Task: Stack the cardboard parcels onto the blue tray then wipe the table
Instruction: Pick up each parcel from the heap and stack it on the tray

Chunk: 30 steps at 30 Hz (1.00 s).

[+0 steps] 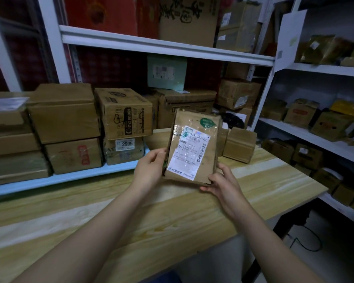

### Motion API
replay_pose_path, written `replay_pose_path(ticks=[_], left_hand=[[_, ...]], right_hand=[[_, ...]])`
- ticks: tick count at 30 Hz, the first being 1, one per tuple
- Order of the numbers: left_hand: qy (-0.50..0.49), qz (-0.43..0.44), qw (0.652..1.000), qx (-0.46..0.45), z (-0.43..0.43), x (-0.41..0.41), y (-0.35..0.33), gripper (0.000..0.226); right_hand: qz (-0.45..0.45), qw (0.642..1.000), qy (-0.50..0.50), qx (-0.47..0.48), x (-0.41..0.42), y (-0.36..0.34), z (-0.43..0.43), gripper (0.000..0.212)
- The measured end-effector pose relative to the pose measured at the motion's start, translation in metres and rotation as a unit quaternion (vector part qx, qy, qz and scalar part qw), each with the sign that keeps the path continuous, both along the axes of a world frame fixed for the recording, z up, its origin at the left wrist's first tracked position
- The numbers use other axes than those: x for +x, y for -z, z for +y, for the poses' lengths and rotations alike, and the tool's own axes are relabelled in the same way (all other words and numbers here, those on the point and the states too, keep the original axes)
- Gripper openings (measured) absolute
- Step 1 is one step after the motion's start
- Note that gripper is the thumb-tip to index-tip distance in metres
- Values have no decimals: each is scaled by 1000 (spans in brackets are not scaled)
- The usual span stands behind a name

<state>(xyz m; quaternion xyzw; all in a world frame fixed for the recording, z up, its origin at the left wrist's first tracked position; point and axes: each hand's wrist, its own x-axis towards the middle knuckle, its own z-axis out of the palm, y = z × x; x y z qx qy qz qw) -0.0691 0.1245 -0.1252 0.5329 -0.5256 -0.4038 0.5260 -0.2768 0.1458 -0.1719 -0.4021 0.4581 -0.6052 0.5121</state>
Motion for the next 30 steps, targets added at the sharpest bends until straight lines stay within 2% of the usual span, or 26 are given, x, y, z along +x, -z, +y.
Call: replay_pose_path(ticks=[7, 13, 18, 26, 30], left_hand=[[0, 14, 1000, -3, 5, 7, 1, 20], [22, 9, 1000, 0, 6, 6, 1, 23], [38, 6, 999, -11, 6, 4, 0, 29], [21, 21, 1000, -3, 0, 2, 4, 23], [6, 5, 1000, -2, -2, 1, 6, 16]], right_hand=[[15, 1000, -4, -26, 4, -2, -2, 55], [18, 999, 15, -28, 0, 0, -3, 35], [21, 999, 23, -25, -3, -1, -2, 36], [81, 995, 37, -50, -7, -1, -3, 50], [62, 996, 52, -44, -8, 1, -9, 41]])
